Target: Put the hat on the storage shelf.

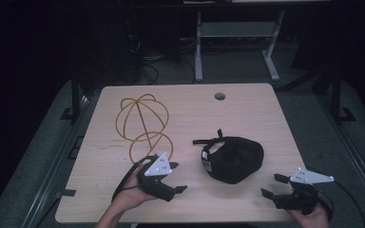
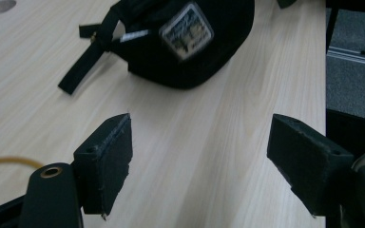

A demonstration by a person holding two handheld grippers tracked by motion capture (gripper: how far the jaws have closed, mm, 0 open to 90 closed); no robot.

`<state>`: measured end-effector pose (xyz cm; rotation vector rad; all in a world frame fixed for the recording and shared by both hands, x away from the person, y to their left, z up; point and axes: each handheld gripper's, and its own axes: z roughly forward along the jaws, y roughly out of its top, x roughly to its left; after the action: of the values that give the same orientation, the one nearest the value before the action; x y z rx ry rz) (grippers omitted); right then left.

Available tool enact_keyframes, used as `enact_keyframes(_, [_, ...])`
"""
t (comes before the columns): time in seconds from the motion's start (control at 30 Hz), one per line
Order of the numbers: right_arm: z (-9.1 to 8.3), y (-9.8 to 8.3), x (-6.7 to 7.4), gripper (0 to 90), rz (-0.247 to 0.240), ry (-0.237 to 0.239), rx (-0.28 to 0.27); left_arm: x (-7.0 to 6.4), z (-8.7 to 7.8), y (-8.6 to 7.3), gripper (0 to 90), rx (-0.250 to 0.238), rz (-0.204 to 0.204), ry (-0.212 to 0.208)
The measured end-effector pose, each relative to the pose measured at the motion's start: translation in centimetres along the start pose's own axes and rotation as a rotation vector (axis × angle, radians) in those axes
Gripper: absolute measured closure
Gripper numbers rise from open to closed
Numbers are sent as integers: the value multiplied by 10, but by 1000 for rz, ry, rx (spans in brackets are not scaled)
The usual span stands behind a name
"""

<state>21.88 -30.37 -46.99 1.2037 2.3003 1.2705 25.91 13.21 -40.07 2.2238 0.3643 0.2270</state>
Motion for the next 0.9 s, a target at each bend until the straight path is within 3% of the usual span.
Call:
enact_keyframes(0.07, [0, 0, 1, 184, -3, 3, 4, 2, 2, 9, 239, 1, 25, -3])
enact_keyframes(0.13, [1, 0, 1, 184, -7, 5, 6, 2, 4, 17, 244, -5, 18, -8])
enact_keyframes(0.47, [0, -2, -1, 184, 0, 12, 0, 8, 23, 48, 265, 14, 77, -24])
enact_keyframes(0.57, [0, -2, 0, 184, -4, 20, 1, 9, 29, 55, 277, 30, 85, -11])
enact_keyframes(0.9, [1, -1, 3, 185, -8, 38, 11, 14, 49, 71, 303, 77, 121, -48])
